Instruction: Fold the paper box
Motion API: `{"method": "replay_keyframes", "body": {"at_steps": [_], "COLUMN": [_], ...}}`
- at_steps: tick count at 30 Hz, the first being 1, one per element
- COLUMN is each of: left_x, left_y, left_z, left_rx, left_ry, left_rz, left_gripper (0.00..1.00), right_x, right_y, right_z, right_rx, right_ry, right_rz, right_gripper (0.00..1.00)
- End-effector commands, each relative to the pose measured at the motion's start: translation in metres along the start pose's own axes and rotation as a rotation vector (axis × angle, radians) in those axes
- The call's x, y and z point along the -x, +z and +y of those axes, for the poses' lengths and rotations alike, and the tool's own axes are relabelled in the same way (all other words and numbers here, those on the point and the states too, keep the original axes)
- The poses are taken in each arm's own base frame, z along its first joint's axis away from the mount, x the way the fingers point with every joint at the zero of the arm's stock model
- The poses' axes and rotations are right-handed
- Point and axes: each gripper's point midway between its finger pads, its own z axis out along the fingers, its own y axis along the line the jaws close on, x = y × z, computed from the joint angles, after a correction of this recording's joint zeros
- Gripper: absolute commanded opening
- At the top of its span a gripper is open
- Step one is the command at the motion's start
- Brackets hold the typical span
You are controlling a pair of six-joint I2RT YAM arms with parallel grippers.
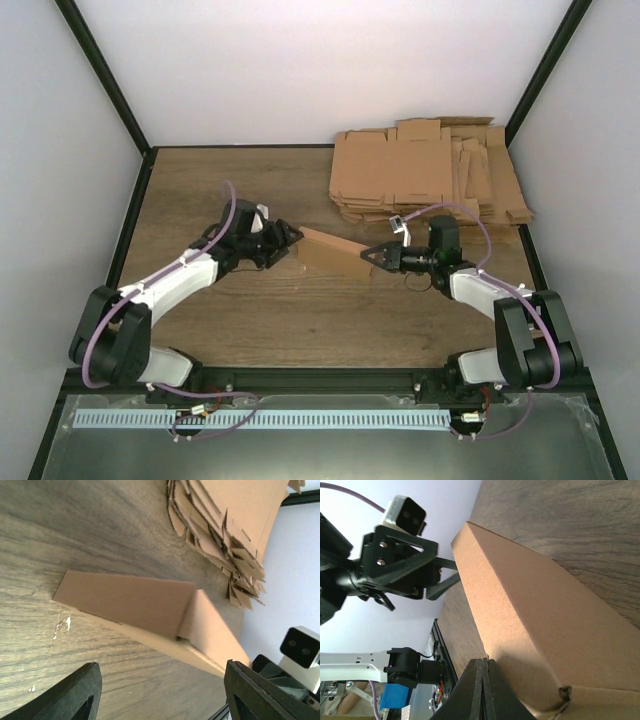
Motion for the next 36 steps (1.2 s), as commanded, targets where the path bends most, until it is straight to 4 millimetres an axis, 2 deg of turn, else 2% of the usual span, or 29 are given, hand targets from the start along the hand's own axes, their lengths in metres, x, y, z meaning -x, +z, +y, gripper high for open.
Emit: {"method": "replay_keyframes", "body": {"at_steps": [1,5,8,12,14,15,19,23,31,36], "left_x": [0.015,0.024,0.031,0.032,0.028,0.026,0.02,0.016,0.008,0.0], "left_y": [-0.023,-0.036,-0.042,-0.042,-0.036,-0.031,-0.015,-0.002,0.028,0.034], "left_z": [-0.022,-0.042,-0.057,-0.08,-0.087,-0.088,-0.085,-0.071,-0.016,-0.006], "left_rx": [0.014,-0.004,-0.026,-0.112,-0.166,-0.186,-0.237,-0.246,-0.226,-0.226], "left_ry": [0.074,0.117,0.153,0.201,0.208,0.202,0.174,0.147,0.083,0.065], "left_rz": [-0.06,-0.077,-0.087,-0.051,0.003,0.031,0.097,0.128,0.143,0.181], "left_gripper": [0.7,0.7,0.62,0.33,0.11,0.05,0.04,0.04,0.04,0.04], "right_x": [-0.008,-0.007,-0.007,-0.007,-0.007,-0.006,-0.005,-0.005,-0.005,0.001], "right_y": [0.001,0.001,0.001,0.001,0.001,0.001,0.001,0.001,0.001,0.0], "right_z": [-0.036,-0.035,-0.035,-0.035,-0.035,-0.034,-0.033,-0.034,-0.034,-0.024], "right_rx": [-0.138,-0.139,-0.139,-0.139,-0.14,-0.14,-0.138,-0.138,-0.136,-0.124], "right_ry": [0.092,0.086,0.086,0.085,0.083,0.082,0.079,0.078,0.077,0.06], "right_rz": [-0.002,-0.003,0.0,0.002,0.002,0.002,0.0,0.001,0.003,0.001], "right_gripper": [0.01,0.01,0.01,0.01,0.01,0.01,0.01,0.01,0.01,0.01]}}
